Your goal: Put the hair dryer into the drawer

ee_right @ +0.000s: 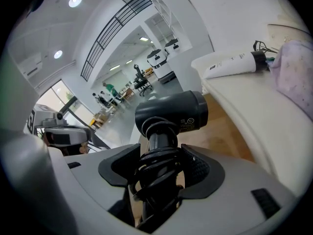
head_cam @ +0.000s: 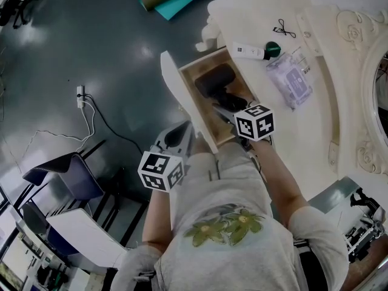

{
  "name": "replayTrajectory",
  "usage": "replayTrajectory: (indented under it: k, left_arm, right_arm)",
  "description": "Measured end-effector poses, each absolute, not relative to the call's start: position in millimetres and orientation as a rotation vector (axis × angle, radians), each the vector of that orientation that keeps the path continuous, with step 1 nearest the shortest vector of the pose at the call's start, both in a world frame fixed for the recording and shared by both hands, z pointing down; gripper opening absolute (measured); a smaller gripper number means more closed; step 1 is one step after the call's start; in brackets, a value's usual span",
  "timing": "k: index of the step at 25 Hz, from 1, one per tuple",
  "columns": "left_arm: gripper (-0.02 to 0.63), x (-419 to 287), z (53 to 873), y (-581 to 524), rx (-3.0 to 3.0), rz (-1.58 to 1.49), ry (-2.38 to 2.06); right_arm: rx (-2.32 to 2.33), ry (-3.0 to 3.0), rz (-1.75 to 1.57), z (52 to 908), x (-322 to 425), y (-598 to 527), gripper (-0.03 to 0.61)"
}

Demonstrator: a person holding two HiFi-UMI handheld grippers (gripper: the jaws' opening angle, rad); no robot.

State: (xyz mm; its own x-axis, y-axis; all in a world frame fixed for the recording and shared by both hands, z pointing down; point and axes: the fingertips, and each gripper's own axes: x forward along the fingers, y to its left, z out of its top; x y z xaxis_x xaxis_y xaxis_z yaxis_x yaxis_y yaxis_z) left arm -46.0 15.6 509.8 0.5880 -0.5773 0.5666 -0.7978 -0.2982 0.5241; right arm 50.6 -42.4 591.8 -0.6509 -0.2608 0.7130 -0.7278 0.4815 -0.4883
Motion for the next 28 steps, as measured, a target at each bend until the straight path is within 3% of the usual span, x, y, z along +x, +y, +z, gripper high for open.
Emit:
replayTrajectory:
  k: [28]
  left_arm:
    - [0.009,-55.5,529.7,18.1,1.963,0.367,-1.086]
  right_arm:
    - [0.817,-2.094,1.081,632.6,46.0,-51.1,0.253]
